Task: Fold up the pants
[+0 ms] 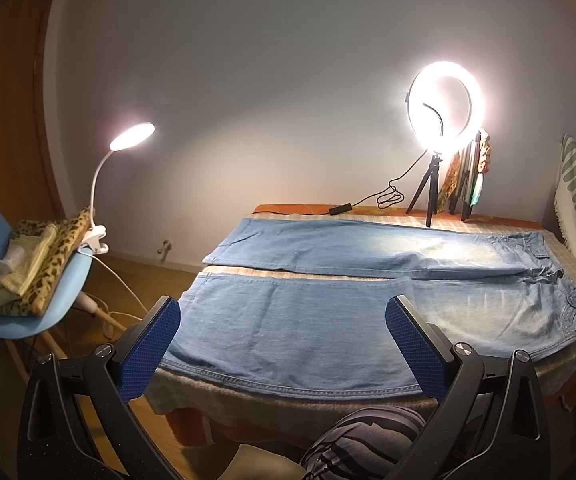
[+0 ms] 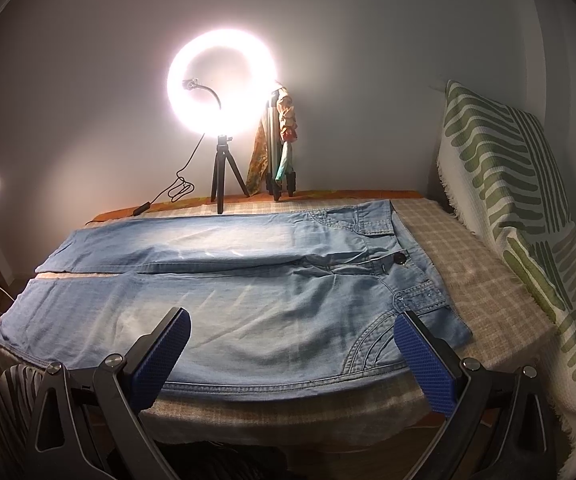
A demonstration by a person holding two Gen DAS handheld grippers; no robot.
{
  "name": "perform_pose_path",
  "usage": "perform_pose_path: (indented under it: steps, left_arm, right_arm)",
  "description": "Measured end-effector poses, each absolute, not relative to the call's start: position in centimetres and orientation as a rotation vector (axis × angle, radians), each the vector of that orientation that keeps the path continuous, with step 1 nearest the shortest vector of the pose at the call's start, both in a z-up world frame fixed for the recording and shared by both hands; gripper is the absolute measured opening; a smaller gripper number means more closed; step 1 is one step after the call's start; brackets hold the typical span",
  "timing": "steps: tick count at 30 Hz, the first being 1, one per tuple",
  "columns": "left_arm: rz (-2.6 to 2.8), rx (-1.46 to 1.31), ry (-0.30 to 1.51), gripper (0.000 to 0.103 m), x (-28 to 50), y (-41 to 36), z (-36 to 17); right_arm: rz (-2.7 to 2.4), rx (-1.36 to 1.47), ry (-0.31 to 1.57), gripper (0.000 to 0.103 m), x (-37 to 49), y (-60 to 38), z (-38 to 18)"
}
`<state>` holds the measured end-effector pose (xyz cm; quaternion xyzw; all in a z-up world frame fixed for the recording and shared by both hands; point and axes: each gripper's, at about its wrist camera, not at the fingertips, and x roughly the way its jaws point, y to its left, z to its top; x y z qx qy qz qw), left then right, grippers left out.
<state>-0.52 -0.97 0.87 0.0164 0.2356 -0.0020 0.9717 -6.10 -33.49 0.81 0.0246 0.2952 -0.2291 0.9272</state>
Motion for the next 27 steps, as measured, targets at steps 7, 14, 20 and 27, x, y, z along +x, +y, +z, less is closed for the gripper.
perform_pose_path:
  steps: [7,14,20,27]
  left_arm:
    - [-0.004,0.034,0.476,0.102,-0.5,-0.9,0.8]
    - [-0.005,0.036,0.477,0.102,-0.4,-0.8,0.7]
    - [-0.004,0.033,0.482,0.102,-0.2,-0.7,0.5]
    - [0.007,0.036,0.498,0.102,0.7,-0.5,0.0]
  right_arm:
    - [-0.468,0.052,0.604,0.103,-6.1,-33.5,0.8]
    - [-0.465,0.05,0.607,0.103,-5.9,-33.4,0.7]
    - [-0.465,0.05,0.611,0.103,-5.6,-33.5,0.6]
    - [-0.462,0.056,0.616,0.103,-4.6,-33.8,0.3]
